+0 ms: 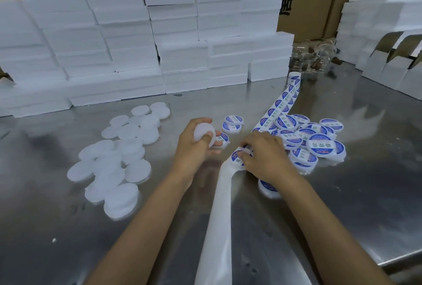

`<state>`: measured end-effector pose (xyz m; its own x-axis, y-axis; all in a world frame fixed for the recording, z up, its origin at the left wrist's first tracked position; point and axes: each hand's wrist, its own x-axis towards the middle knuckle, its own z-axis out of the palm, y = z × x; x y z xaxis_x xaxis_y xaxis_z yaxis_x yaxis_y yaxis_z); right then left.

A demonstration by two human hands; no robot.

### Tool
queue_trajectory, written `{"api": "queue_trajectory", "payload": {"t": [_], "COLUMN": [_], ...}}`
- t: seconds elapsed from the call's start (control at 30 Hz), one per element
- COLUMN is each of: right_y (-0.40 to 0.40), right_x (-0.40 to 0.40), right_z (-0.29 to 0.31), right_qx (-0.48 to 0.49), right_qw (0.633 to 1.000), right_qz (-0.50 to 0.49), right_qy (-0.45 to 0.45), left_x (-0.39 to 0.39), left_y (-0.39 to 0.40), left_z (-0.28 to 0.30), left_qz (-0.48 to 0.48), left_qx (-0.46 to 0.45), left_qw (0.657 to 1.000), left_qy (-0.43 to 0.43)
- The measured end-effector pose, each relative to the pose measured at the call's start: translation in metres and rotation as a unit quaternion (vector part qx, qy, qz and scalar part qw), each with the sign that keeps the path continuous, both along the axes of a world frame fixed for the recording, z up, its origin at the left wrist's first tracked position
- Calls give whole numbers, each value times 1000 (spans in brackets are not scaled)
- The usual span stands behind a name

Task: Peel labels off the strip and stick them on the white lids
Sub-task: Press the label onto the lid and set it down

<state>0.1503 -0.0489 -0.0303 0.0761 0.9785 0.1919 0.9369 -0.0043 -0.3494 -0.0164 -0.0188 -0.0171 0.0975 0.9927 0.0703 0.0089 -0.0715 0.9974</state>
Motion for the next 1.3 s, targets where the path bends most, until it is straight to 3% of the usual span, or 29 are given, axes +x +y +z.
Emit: {"api": "queue_trajectory", "payload": {"t": [0.13, 0.4, 0.7, 0.93, 1.1, 1.2, 1.3], "right_y": [-3, -6, -11, -14, -15, -15, -15], "right_x": [-13, -23, -33, -34, -32, -31, -32], "right_z": [-4, -11, -13, -8, -1, 5, 11], "right_qx": [51, 30, 75, 98, 156, 175, 122], "right_qw": [997, 989, 982, 967, 927, 876, 822], "right_qz": [23, 55, 97, 71, 28, 23, 42], "right_qy": [47, 134, 142, 223, 339, 449, 554], "left_x": [-5, -8, -12, -9, -8, -9, -10], "left_y": [1, 5, 7, 6, 7, 8, 6], "left_z": [-7, -8, -5, -6, -6, -4, 1], "left_qz": [3, -3, -38, -64, -61, -66, -70], "left_qx": [-17, -10, -8, -32, -64, -89, -124], "left_qw": [1000, 999, 998, 997, 995, 990, 972], "left_qy": [-13, -41, -54, -37, -38, -90, -188]}}
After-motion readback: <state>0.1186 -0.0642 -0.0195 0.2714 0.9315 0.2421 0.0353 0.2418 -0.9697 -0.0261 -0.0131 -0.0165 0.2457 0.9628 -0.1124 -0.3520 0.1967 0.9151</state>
